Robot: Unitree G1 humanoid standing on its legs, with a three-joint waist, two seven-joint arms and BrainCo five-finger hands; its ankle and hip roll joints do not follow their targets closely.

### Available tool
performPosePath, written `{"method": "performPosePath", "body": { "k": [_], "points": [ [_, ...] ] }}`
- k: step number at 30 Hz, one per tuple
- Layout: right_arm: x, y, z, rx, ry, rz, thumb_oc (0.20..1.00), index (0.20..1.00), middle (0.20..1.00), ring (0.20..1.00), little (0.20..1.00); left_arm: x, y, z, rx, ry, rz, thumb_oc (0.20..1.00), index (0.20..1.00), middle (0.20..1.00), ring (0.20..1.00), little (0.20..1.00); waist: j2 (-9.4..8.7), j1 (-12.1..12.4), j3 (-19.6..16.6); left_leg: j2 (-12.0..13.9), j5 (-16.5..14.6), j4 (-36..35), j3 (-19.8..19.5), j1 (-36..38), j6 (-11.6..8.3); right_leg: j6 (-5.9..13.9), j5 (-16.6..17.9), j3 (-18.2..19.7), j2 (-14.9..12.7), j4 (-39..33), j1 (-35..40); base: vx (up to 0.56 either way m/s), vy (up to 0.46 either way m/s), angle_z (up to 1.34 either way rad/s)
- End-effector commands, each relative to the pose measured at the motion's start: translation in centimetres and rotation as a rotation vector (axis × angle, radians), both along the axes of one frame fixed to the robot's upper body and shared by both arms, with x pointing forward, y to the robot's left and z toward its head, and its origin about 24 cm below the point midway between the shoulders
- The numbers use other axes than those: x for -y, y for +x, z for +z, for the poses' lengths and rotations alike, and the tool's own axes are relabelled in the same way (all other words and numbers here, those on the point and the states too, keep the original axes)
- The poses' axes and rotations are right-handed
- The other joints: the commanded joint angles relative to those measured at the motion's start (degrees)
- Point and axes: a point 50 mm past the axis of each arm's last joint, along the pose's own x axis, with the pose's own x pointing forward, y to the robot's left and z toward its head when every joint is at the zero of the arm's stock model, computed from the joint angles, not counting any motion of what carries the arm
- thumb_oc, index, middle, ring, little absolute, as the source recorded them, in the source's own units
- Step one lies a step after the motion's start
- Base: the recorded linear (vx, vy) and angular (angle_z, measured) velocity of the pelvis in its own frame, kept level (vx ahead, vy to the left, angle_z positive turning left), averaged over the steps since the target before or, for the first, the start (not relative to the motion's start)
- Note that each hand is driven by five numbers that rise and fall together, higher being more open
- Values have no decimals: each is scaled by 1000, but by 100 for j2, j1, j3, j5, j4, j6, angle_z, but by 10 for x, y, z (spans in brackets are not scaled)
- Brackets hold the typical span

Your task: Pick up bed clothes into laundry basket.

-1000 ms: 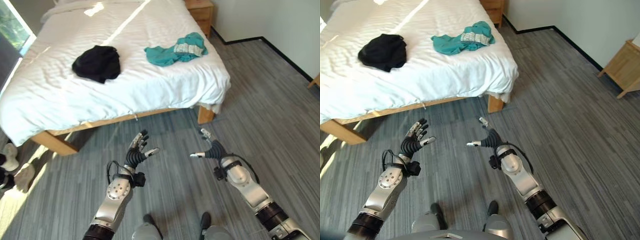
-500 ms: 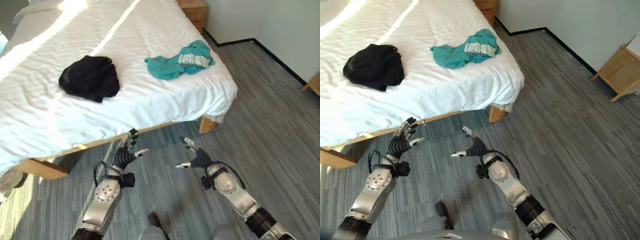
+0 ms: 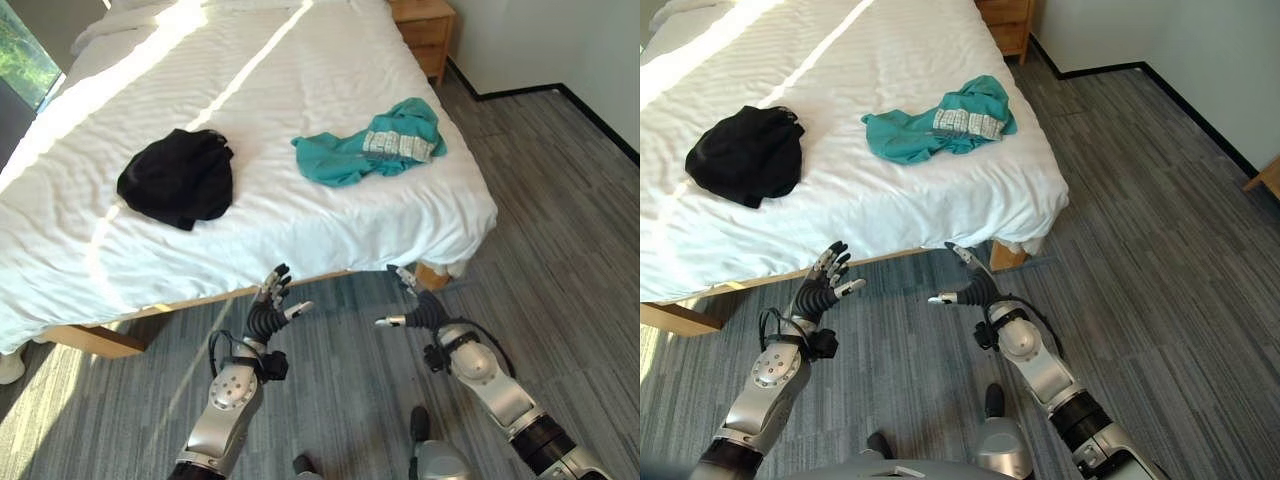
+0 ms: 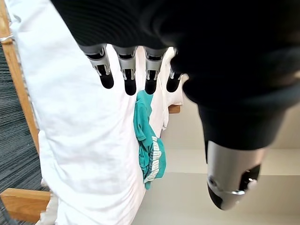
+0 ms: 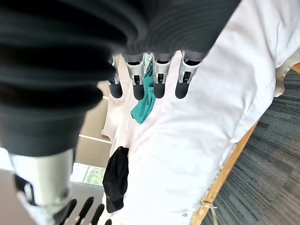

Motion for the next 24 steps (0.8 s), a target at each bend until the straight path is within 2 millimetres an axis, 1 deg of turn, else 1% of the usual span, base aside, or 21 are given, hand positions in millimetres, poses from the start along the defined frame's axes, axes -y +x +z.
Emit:
{"method": "performPosePath", "body": {
  "k": [1, 4, 6, 7, 8, 9, 10, 11, 12, 13, 14, 15, 16, 17, 18, 19, 20, 21, 22, 23, 24],
  "points": [
    [-28, 7, 23, 139, 28, 34, 1000, 1000, 1000, 1000, 1000, -14, 3, 32, 169, 77, 36, 1000, 1000, 1000, 1000, 1000, -274, 190, -271, -519, -1038, 36, -158, 269, 273, 284, -385, 46, -366, 195, -69, 133, -48, 8],
    [-24, 14, 26, 176, -32, 10, 1000, 1000, 1000, 1000, 1000, -15, 6, 38, 199, 98, 49, 1000, 1000, 1000, 1000, 1000, -280, 232, -310, -482, -1022, 36, -190, 271, 243, 271, -428, -41, -344, 155, 26, 99, -36, 13],
    [-25, 24, 41, 243, -63, 7, 1000, 1000, 1000, 1000, 1000, -17, 11, 58, 285, 116, 68, 1000, 1000, 1000, 1000, 1000, -315, 309, -348, -434, -1005, 36, -223, 213, 222, 256, -451, -126, -309, 182, 24, 91, -67, 7],
    [-27, 26, 46, 261, -59, 11, 1000, 1000, 1000, 1000, 1000, -18, 13, 63, 307, 115, 78, 1000, 1000, 1000, 1000, 1000, -314, 321, -344, -426, -1014, 36, -213, 200, 237, 251, -474, -124, -306, 398, -74, 78, -62, 8],
    [-30, 28, 53, 284, -53, 23, 1000, 1000, 1000, 1000, 1000, -19, 15, 69, 329, 125, 88, 1000, 1000, 1000, 1000, 1000, -290, 315, -301, -399, -1033, 36, -153, 223, 237, 275, -436, -221, -327, 689, -286, 70, -46, 7],
    [-31, 29, 57, 295, -53, 25, 1000, 1000, 1000, 1000, 1000, -21, 17, 71, 338, 136, 103, 1000, 1000, 1000, 1000, 1000, -267, 278, -241, -368, -1059, 36, -76, 238, 235, 304, -414, -279, -391, 976, -587, 90, -48, -10],
    [-33, 30, 59, 299, -47, 27, 1000, 1000, 1000, 1000, 1000, -22, 18, 72, 341, 142, 113, 1000, 1000, 1000, 1000, 1000, -255, 243, -208, -328, -1083, 36, 36, 278, 224, 316, -362, -456, -511, 1062, -801, 161, -74, -17],
    [-33, 29, 59, 298, -38, 27, 1000, 1000, 1000, 1000, 1000, -25, 18, 71, 336, 139, 132, 1000, 1000, 1000, 1000, 1000, -266, 210, -215, -325, -1217, 36, 223, 403, 208, 272, -358, -796, -690, 1025, -972, 243, -88, -28],
    [-33, 27, 56, 290, -43, 33, 1000, 1000, 1000, 1000, 1000, -26, 17, 68, 324, 140, 130, 1000, 1000, 1000, 1000, 1000, -281, 179, -252, -375, -1312, 36, 226, 547, 222, 235, -381, -791, -677, 1033, -1002, 209, -64, -27],
    [-33, 26, 56, 288, -44, 35, 1000, 1000, 1000, 1000, 1000, -26, 16, 68, 322, 140, 131, 1000, 1000, 1000, 1000, 1000, -277, 185, -247, -375, -1324, 36, 238, 572, 223, 238, -392, -780, -674, 1043, -990, 219, -65, -27],
    [-36, 24, 54, 285, -52, 51, 1000, 1000, 1000, 1000, 1000, -26, 15, 66, 313, 136, 133, 1000, 1000, 1000, 1000, 1000, -294, 192, -249, -395, -1455, 327, 207, 713, 219, 168, -538, -720, -579, 998, -916, 188, -118, -18],
    [-39, 23, 54, 291, -56, 65, 1000, 1000, 1000, 1000, 1000, -25, 13, 62, 301, 126, 130, 1000, 1000, 1000, 1000, 1000, -354, 228, -228, -284, -1388, 1058, 162, 483, 144, 40, -608, -704, -510, 895, -753, 275, -235, -18],
    [-41, 22, 52, 289, -66, 77, 1000, 1000, 1000, 1000, 1000, -26, 11, 61, 294, 117, 131, 1000, 1000, 1000, 1000, 1000, -430, 296, -208, -55, -1178, 2089, 109, 140, 55, -103, -657, -694, -427, 732, -509, 154, -191, -22],
    [-41, 22, 53, 289, -66, 77, 1000, 1000, 1000, 1000, 1000, -26, 11, 61, 294, 117, 131, 1000, 1000, 1000, 1000, 1000, -429, 284, -219, -45, -1186, 2114, 95, 112, 53, -107, -651, -705, -423, 724, -516, 181, -234, -29],
    [-40, 21, 53, 294, -62, 75, 1000, 1000, 1000, 1000, 1000, -26, 9, 60, 290, 102, 128, 1000, 1000, 1000, 1000, 1000, -515, 407, -140, 252, -797, 3215, -47, -328, -57, -309, -719, -679, -321, 591, -230, 278, -297, -31],
    [-29, 23, 55, 302, -54, 23, 1000, 1000, 1000, 1000, 1000, -24, 6, 58, 284, 75, 127, 1000, 1000, 1000, 1000, 1000, -709, 693, 50, 230, -747, 4479, -413, -1101, -81, -500, -853, -633, -190, 291, 269, 397, -347, -37],
    [-24, 23, 55, 305, -58, 7, 1000, 1000, 1000, 1000, 1000, -24, 5, 58, 280, 77, 131, 1000, 1000, 1000, 1000, 1000, -796, 804, 113, 2, -960, 4594, -503, -1556, 6, -503, -925, -572, -134, 180, 478, 437, -225, -31],
    [-18, 23, 56, 309, -58, -11, 1000, 1000, 1000, 1000, 1000, -24, 5, 57, 278, 79, 134, 1000, 1000, 1000, 1000, 1000, -821, 886, 141, -146, -1124, 4353, -530, -1874, 108, -457, -996, -464, -61, 124, 671, 334, -9, -19],
    [-17, 22, 55, 309, -56, -16, 1000, 1000, 1000, 1000, 1000, -24, 5, 57, 280, 84, 133, 1000, 1000, 1000, 1000, 1000, -818, 931, 123, -203, -1066, 3883, -480, -2033, 189, -408, -1026, -418, -42, 90, 749, 227, 46, -11],
    [-17, 22, 55, 308, -56, -16, 1000, 1000, 1000, 1000, 1000, -24, 4, 57, 279, 84, 132, 1000, 1000, 1000, 1000, 1000, -830, 949, 119, -226, -1067, 3835, -455, -1992, 193, -399, -1035, -402, -64, 94, 754, 236, 107, -27],
    [-18, 20, 53, 305, -62, -3, 1000, 1000, 1000, 1000, 1000, -27, 4, 58, 283, 95, 141, 1000, 1000, 1000, 1000, 1000, -795, 1031, 119, -221, -969, 3167, -432, -1899, 230, -325, -1138, -353, -61, 79, 843, 475, 257, -64]
  ]
}}
